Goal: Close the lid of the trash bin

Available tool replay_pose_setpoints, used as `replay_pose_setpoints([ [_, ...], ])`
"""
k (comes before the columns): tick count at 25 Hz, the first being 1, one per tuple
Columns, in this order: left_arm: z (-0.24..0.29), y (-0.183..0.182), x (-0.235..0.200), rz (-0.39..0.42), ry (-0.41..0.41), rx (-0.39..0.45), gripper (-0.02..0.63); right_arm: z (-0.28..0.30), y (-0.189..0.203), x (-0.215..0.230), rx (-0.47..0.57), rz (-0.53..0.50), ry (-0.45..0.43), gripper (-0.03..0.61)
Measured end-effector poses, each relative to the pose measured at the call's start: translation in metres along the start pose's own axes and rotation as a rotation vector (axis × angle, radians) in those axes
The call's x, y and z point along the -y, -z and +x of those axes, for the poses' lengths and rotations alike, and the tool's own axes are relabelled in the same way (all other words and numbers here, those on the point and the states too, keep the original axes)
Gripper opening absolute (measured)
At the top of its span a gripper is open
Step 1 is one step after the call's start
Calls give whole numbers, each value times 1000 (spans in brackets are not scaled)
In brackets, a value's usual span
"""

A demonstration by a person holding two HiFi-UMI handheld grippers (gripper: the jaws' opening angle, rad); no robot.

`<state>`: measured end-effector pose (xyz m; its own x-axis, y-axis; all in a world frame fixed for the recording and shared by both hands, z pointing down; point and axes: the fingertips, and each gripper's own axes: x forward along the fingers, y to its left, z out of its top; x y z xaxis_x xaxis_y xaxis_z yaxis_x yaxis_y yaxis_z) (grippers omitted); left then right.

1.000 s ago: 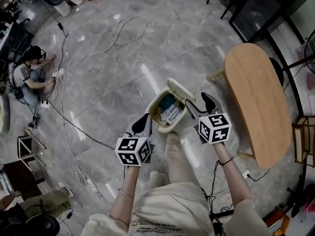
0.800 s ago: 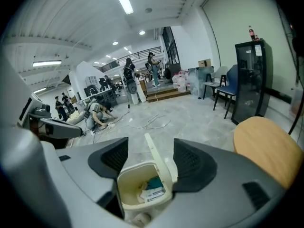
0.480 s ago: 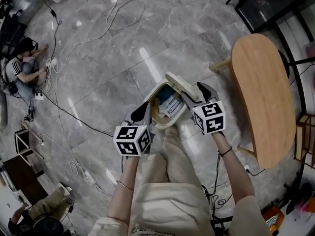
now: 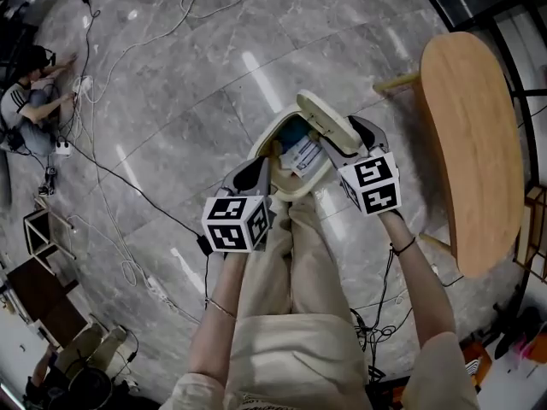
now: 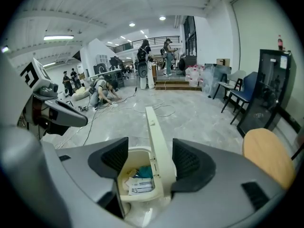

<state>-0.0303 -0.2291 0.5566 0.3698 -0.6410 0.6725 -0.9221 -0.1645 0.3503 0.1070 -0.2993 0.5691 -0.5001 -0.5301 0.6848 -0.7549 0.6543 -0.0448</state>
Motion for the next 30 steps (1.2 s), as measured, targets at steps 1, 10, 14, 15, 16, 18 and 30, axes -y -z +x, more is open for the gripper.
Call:
replay_pose_setpoints([
  [1,-1,3,-2,-3,-3,-3,23,1,0,0,0,-8,6,290],
  [10,-3,27,-8,-52,-10,-8,23,0,1,-6,16,-48,51,290],
  [14,-5,36,-9,-66,-16,-5,23,0,5,-15,9,-114,48,290],
  [15,-7,39,-9,-77,-17,0,23,0,6,-18,8,-122,43,290],
  [16,-8,41,-9,-91,-18,6,23,-1,6,-22,7,-126,38,290],
  [18,-12,46,-9,-113,-23,17,23,-2,6,-27,7,-136,30,290],
  [30,-33,72,-17,-158,-46,40,23,-3,16,-59,-12,-234,39,290],
])
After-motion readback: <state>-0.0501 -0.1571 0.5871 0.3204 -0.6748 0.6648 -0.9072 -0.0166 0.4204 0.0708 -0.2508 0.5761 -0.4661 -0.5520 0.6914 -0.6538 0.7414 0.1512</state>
